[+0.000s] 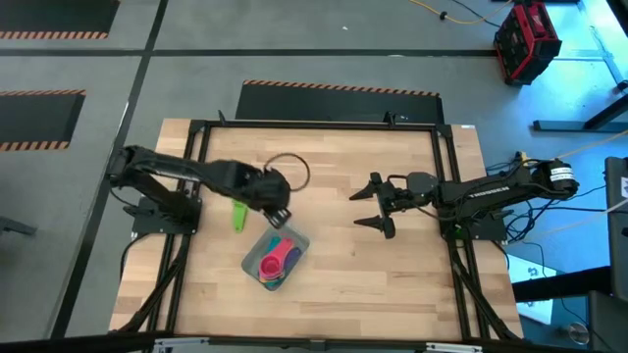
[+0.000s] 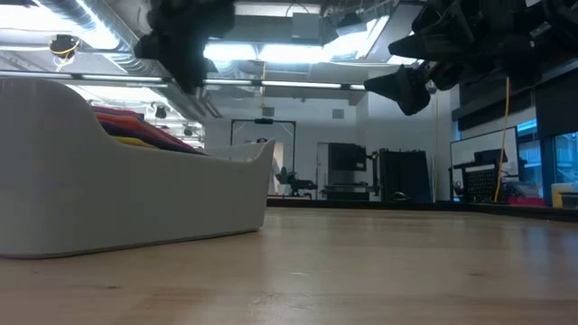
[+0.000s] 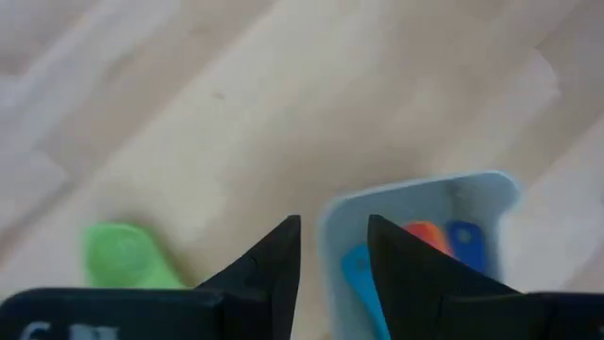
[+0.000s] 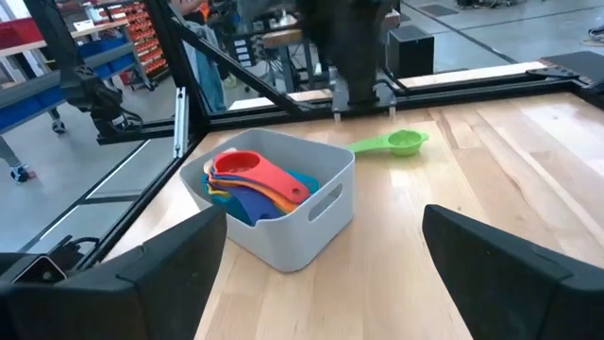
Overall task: Nest measuring cups in basket
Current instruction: Stack the green measuring cup into the red measuring cup in the grey bin
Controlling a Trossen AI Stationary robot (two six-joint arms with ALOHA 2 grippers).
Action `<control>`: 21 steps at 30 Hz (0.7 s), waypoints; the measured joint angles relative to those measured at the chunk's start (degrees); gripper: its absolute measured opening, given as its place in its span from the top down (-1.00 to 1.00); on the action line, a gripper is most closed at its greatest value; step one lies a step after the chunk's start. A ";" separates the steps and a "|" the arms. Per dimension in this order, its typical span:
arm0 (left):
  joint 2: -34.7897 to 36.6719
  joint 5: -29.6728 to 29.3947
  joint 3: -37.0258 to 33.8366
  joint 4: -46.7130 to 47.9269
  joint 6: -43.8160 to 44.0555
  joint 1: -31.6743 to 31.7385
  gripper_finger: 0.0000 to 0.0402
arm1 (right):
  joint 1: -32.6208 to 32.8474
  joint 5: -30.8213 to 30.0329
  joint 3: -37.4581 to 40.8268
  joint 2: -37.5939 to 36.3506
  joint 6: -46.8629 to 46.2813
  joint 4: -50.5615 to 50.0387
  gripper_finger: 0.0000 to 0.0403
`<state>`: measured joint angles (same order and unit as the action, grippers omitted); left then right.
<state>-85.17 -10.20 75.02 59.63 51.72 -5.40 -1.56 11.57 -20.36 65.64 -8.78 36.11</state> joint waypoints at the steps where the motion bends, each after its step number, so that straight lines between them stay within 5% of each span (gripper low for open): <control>1: 0.96 -0.28 0.00 2.15 -1.51 0.92 0.42 | 0.00 0.02 0.00 0.01 0.01 -0.22 -0.80; 12: 6.31 -2.98 -0.02 12.62 -32.15 10.72 0.41 | -0.01 0.00 -0.01 0.38 -0.03 -0.95 -0.80; 21: 5.66 -2.44 -9.51 15.37 -37.31 18.69 0.41 | -0.01 0.00 -0.01 0.64 -1.56 0.34 -0.80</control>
<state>-79.51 -12.64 65.51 75.00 14.41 13.30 -1.58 11.57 -20.37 66.28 -10.33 36.45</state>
